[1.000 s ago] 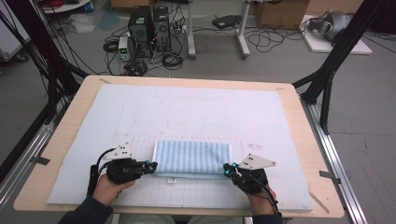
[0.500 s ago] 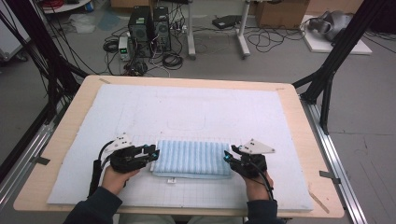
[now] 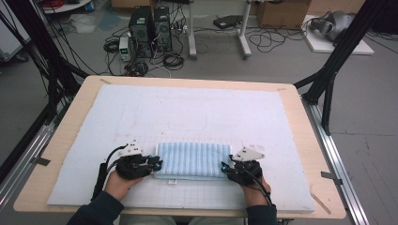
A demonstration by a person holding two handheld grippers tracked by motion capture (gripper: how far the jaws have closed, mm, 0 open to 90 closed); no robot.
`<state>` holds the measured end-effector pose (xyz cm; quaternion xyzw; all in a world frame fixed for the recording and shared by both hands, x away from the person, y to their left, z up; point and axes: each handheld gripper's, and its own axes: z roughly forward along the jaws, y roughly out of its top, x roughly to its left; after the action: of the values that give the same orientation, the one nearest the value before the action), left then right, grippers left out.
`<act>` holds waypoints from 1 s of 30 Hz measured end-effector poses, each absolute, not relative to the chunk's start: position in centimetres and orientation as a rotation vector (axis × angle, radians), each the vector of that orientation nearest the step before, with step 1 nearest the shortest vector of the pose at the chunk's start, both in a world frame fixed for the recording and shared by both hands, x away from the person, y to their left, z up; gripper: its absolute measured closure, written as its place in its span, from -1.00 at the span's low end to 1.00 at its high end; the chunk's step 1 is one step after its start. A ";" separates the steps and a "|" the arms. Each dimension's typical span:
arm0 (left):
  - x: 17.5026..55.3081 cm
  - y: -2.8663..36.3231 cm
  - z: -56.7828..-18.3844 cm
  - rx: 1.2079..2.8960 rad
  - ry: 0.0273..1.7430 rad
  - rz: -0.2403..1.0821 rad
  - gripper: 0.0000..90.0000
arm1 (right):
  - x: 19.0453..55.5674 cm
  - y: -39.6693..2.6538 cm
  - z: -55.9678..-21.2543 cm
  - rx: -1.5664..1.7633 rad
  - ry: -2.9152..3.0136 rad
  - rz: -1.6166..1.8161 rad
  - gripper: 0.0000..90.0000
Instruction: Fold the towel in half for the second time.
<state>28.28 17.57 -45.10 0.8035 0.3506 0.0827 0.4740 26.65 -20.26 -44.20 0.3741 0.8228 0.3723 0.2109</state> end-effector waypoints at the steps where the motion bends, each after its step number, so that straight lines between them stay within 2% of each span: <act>1: 28.2 17.6 -45.1 1.963 0.851 0.198 0.59 | 26.5 -20.4 -44.2 1.042 2.283 1.046 0.20; 3: 28.1 17.9 -44.9 1.924 0.830 0.190 0.48 | 26.1 -20.7 -43.9 1.059 2.254 1.091 0.09; 7: 27.8 19.0 -44.0 1.765 0.814 0.263 0.08 | 25.4 -22.0 -42.9 1.062 2.161 1.182 -0.15; 10: 27.7 19.7 -43.6 1.660 0.827 0.303 -0.24 | 25.1 -23.3 -42.2 1.084 2.087 1.237 -0.44; 14: 27.6 20.3 -43.2 1.639 0.823 0.373 -0.65 | 24.6 -24.6 -41.6 1.079 2.007 1.253 -0.68; 16: 27.5 20.6 -43.0 1.620 0.824 0.375 -0.66 | 24.7 -25.1 -41.4 1.085 2.001 1.261 -0.74; 30: 27.3 22.0 -42.1 1.580 0.823 0.438 -0.61 | 24.7 -26.8 -41.1 1.078 2.016 1.255 -0.75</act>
<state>27.31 22.01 -42.07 0.6838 0.3562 0.1896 0.6080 24.69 -26.75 -41.07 0.3988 0.7456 0.4642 0.2636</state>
